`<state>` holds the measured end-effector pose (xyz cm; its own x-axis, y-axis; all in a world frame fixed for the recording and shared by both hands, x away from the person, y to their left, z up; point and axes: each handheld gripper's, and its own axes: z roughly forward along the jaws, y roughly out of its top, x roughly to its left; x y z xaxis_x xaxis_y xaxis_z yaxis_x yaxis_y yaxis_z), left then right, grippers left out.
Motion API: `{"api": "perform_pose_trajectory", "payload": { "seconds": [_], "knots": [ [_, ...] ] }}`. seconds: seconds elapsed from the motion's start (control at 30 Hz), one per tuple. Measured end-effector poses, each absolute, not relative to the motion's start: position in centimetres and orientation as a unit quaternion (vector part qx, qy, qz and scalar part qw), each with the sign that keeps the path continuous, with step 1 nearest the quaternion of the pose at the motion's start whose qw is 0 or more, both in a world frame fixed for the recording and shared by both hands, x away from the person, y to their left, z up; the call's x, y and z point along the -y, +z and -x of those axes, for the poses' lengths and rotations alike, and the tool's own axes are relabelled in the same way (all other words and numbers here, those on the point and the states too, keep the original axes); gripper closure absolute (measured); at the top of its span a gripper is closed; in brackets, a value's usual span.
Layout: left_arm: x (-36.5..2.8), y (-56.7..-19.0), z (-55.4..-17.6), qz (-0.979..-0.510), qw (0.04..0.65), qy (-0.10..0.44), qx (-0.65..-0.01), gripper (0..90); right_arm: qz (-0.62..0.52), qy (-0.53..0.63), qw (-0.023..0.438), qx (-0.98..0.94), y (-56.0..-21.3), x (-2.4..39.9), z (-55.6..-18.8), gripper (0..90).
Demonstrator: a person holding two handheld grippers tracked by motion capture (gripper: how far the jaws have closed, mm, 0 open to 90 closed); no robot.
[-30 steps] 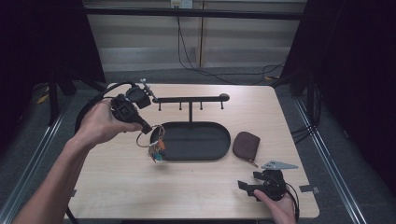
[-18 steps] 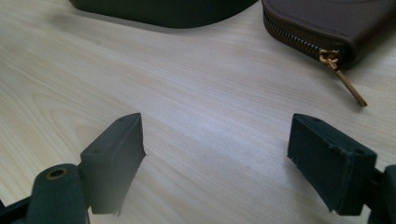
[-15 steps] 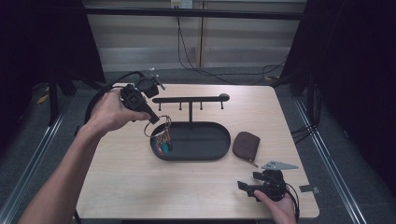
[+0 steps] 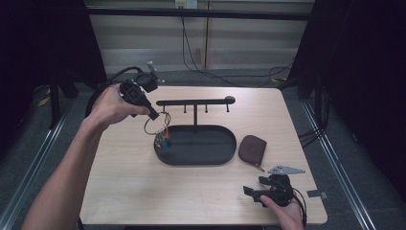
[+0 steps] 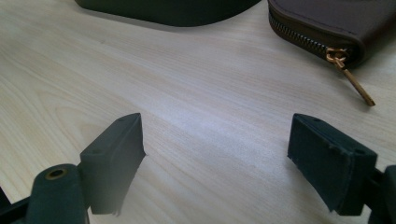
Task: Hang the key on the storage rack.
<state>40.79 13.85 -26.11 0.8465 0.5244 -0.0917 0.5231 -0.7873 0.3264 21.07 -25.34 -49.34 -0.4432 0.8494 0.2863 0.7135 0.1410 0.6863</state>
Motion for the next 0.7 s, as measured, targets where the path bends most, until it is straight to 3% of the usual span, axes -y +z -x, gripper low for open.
{"api": "perform_pose_trajectory", "payload": {
  "seconds": [0.7],
  "knots": [
    [-14.0, -29.2, -43.5, -0.935, 0.170, 0.008, -0.312, 88.0, -0.517, 0.399, 0.084, -0.752, -49.4, 25.3, -21.1, 18.3]
  ]
}}
